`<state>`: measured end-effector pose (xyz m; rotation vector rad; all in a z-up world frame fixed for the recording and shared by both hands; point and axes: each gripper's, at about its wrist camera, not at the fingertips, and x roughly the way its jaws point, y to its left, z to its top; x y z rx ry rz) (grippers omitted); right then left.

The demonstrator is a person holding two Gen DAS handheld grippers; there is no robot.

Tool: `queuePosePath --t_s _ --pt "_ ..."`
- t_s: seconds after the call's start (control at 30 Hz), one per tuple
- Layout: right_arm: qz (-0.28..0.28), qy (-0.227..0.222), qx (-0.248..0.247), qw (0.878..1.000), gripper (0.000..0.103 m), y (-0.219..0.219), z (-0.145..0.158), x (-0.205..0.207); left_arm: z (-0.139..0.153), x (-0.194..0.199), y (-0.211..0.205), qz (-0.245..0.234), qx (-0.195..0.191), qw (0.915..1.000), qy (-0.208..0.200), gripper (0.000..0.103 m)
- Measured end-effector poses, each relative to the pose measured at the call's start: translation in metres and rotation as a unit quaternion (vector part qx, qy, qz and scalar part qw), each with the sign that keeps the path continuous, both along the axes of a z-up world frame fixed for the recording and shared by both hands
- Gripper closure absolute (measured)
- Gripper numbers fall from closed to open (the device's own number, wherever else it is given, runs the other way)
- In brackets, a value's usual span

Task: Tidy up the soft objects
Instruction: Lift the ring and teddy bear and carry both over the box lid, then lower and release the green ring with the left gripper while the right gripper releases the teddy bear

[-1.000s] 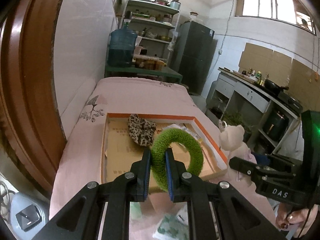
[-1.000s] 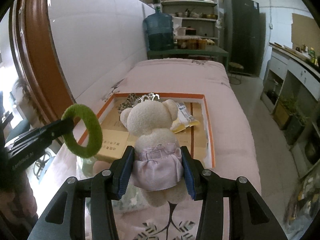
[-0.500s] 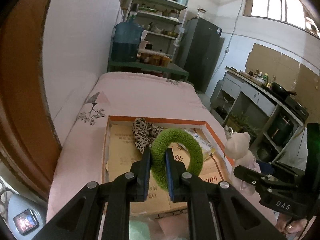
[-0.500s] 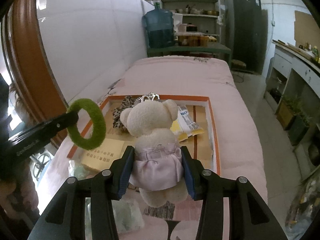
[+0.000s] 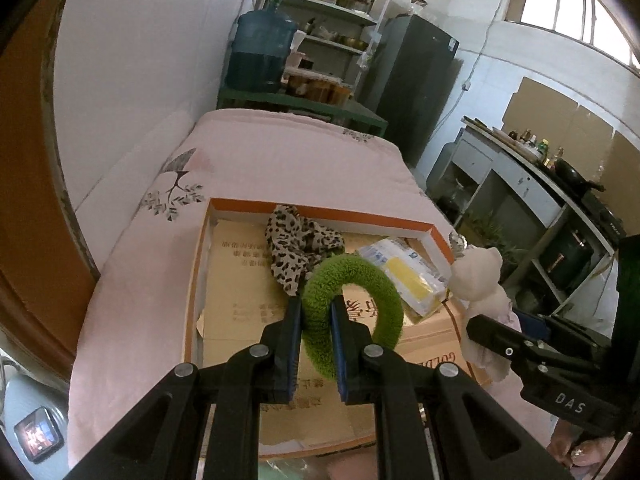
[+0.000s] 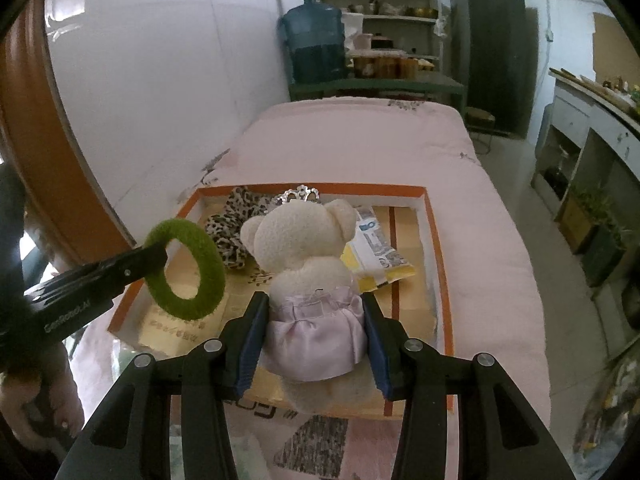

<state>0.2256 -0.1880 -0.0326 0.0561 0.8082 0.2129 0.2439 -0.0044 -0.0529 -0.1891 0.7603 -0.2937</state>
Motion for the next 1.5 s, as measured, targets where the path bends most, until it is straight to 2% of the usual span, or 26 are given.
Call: queuePosePath --t_s 0.6,1.03,1.17,1.27,1.37,1.4,1.43,1.5 --pt "0.015 0.038 -0.013 0.999 0.056 0.014 -0.034 0.020 -0.026 0.010 0.003 0.005 0.014 0.9992 0.037 0.088" --pt "0.019 0.053 -0.020 0.998 0.055 0.017 -0.047 0.025 -0.045 0.020 0.007 0.003 -0.006 0.9972 0.075 0.088" --pt "0.020 0.057 -0.021 0.998 0.052 0.016 -0.051 0.027 -0.048 0.022 0.009 0.003 -0.015 0.9968 0.078 0.087" --pt "0.019 0.053 -0.026 0.998 0.050 0.016 -0.051 0.026 -0.046 0.020 0.007 0.004 -0.008 0.9974 0.071 0.082" --pt "0.019 0.049 -0.028 0.998 0.050 0.016 -0.050 0.025 -0.042 0.017 0.003 -0.002 -0.001 0.9980 0.063 0.070" --pt "0.019 0.049 -0.028 0.998 0.050 0.016 -0.050 0.025 -0.041 0.017 0.002 -0.002 0.002 0.9981 0.061 0.061" --pt "0.018 0.049 -0.028 0.998 0.050 0.016 -0.050 0.025 -0.040 0.016 0.001 -0.001 0.009 0.9982 0.058 0.047" --pt "0.018 0.048 -0.028 0.998 0.049 0.015 -0.049 0.024 -0.038 0.015 0.001 0.000 0.009 0.9983 0.057 0.039"
